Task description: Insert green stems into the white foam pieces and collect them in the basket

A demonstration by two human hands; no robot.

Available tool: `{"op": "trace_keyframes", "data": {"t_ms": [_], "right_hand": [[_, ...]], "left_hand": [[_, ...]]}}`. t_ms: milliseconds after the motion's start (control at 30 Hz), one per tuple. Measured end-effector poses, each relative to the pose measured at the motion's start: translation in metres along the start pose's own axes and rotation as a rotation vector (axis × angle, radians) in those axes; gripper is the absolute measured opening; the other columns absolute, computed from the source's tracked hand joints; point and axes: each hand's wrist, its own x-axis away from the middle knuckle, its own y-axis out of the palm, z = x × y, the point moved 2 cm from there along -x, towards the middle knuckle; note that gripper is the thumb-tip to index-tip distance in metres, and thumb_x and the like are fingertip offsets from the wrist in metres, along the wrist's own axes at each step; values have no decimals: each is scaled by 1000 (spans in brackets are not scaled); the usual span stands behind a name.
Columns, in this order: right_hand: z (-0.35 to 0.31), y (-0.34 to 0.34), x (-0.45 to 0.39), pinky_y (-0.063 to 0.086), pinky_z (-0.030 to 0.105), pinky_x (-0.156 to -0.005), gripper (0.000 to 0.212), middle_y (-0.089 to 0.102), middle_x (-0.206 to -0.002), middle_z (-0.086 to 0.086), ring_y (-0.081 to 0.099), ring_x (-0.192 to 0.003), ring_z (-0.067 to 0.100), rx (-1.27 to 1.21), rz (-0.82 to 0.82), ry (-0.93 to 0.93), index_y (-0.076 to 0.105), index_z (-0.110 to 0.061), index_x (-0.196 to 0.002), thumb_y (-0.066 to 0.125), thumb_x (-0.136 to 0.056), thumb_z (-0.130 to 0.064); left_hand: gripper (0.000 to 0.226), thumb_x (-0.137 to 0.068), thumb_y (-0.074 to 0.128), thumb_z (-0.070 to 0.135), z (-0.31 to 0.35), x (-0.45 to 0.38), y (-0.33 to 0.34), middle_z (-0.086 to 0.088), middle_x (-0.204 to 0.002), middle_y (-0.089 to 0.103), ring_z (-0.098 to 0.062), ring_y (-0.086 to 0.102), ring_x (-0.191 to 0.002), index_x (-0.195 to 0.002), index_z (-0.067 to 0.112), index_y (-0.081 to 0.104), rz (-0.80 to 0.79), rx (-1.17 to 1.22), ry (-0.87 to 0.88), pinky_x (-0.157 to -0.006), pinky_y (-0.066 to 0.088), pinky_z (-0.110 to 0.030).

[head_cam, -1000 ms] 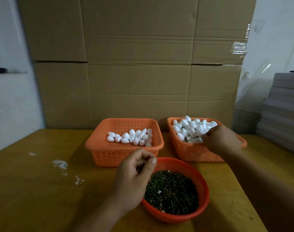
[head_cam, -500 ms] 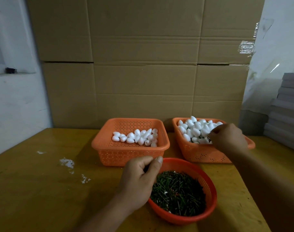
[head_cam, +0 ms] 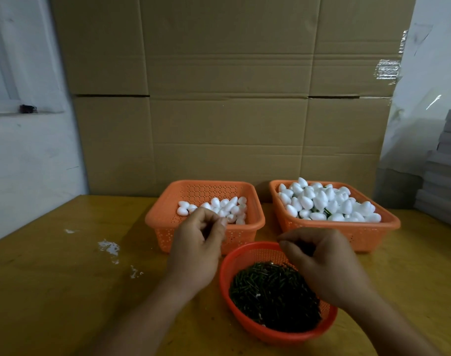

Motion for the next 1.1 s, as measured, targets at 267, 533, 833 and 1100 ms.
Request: {"op": "trace_keyframes", "data": {"t_ms": [267, 533, 833, 1100], "right_hand": [[2, 5, 1, 35, 12, -41, 14, 64, -53, -20, 54, -41, 0, 18, 39, -36, 80, -23, -95, 70, -89, -14], [5, 0, 1, 39, 18, -40, 16, 69, -58, -15, 57, -42, 6, 25, 53, -61, 80, -24, -97, 70, -90, -13], [2, 2, 1, 41, 14, -46, 14, 68, -58, -13, 61, -48, 3, 49, 39, -54, 81, -24, -94, 72, -88, -16], [2, 0, 1, 47, 20, -47, 13, 71, -64, -10, 63, -51, 4, 70, 19, -42, 80, -26, -96, 74, -87, -19]], "left_hand": [[25, -101, 42, 7, -18, -113, -8, -1, -83, 69, -18, 65, -70, -89, 20, 59, -246, -401, -194, -71, 59, -42], [59, -99, 50, 51, -51, -145, 18, -4, -143, 52, -13, 57, -85, -150, 23, 36, -1035, -1095, -436, -59, 46, -25], [90, -93, 63, 45, -86, -151, 52, 4, -168, -9, -28, 21, -150, -159, 29, 5, -1061, -899, -544, -113, 38, -47], [85, -99, 41, 62, -81, -146, 80, 1, -161, -34, -33, -23, -150, -155, 36, -18, -1121, -1114, -278, -120, 2, -60]]}}
